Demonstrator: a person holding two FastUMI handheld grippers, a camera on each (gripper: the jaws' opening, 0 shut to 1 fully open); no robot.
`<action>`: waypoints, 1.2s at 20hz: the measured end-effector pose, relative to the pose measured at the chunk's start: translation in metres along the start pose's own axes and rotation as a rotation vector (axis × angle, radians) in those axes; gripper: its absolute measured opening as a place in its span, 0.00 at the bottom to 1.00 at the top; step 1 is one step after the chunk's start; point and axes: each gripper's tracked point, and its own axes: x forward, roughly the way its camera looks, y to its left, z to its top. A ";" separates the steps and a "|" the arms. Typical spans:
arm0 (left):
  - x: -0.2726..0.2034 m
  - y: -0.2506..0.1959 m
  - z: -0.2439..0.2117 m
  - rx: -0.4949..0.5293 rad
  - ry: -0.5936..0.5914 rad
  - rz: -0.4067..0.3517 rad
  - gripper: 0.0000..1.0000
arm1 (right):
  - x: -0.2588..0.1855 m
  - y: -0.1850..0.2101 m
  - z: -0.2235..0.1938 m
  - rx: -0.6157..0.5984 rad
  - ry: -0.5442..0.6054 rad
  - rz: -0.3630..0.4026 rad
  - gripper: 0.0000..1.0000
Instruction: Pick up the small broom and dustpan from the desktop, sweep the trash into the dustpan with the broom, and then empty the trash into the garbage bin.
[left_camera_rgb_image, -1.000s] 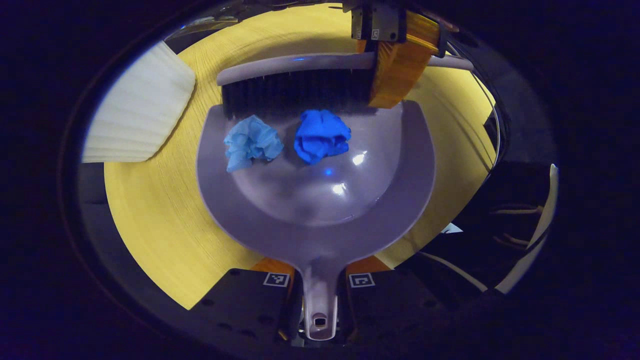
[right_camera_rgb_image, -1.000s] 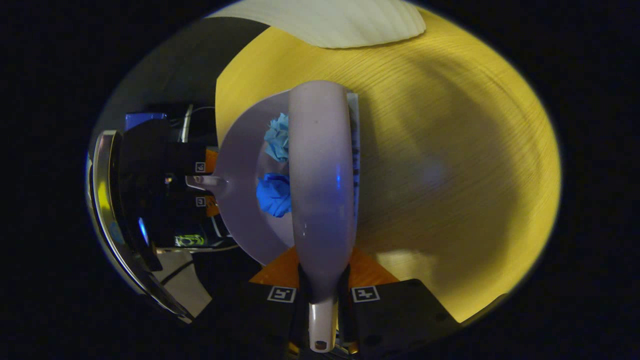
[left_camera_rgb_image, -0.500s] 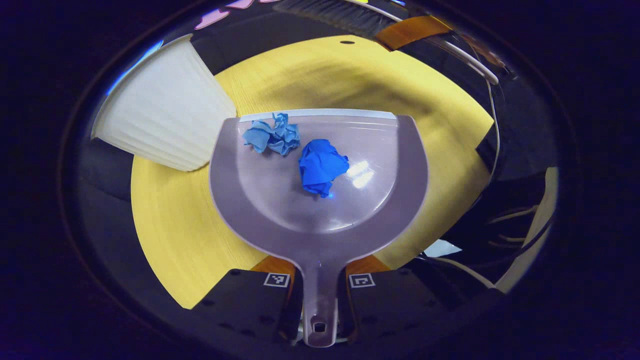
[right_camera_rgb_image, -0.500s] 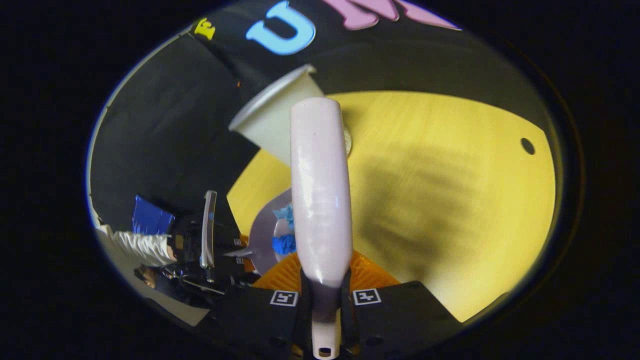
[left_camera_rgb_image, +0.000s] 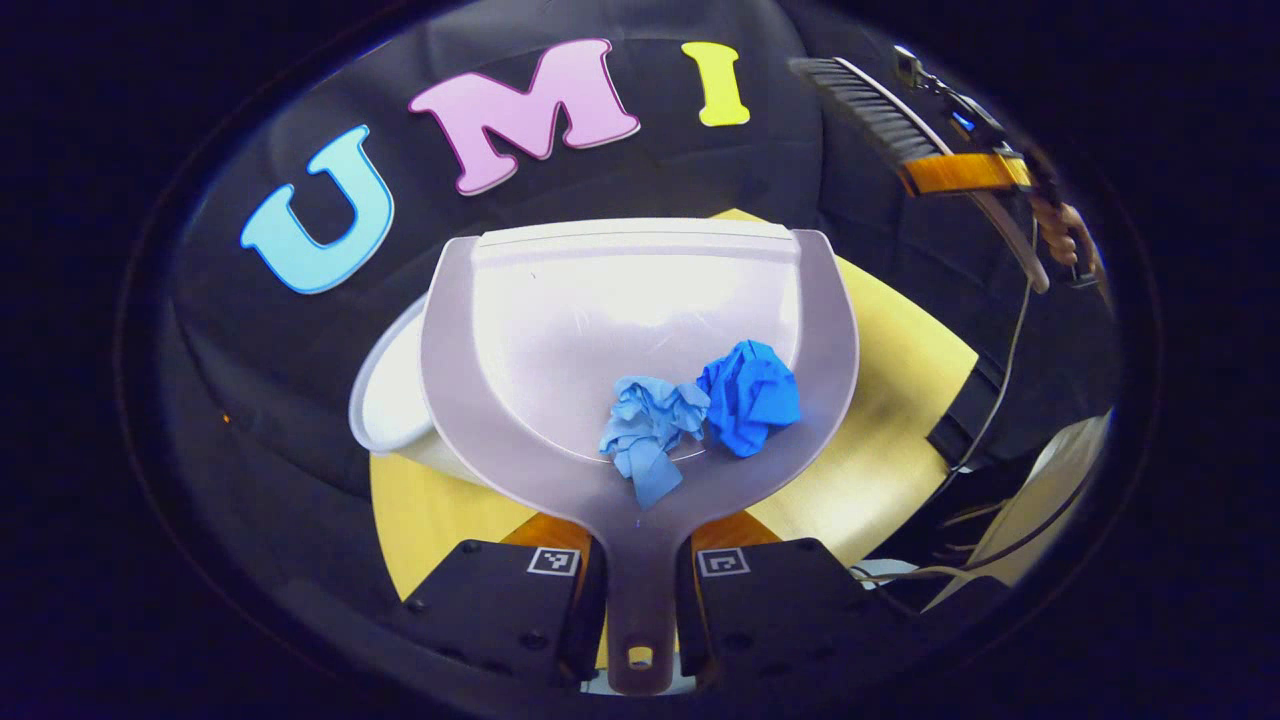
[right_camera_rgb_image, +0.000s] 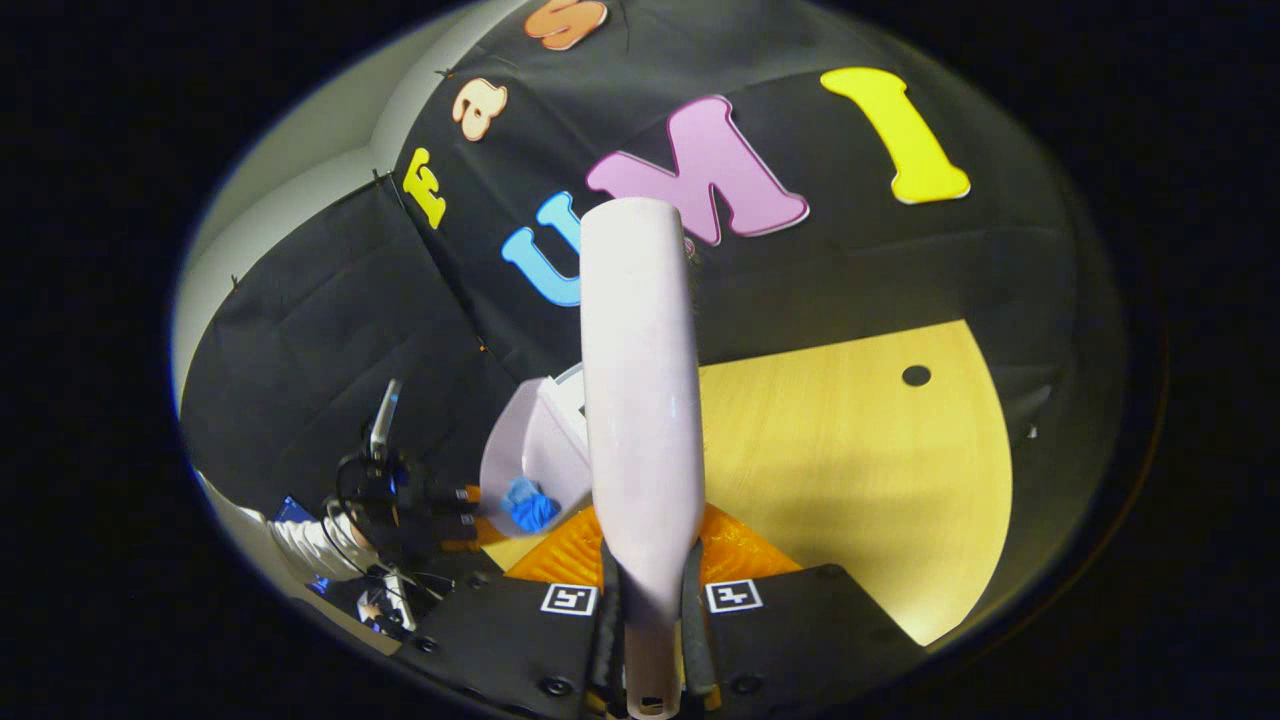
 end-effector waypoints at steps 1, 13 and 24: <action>-0.002 0.014 0.009 0.041 -0.015 0.056 0.27 | -0.010 -0.006 -0.001 -0.008 -0.016 -0.003 0.25; -0.024 0.229 0.000 0.487 0.349 0.569 0.26 | -0.038 -0.022 -0.006 0.064 -0.042 -0.035 0.25; -0.033 0.238 -0.025 1.436 0.530 0.878 0.26 | -0.034 -0.029 -0.036 0.051 0.012 -0.063 0.25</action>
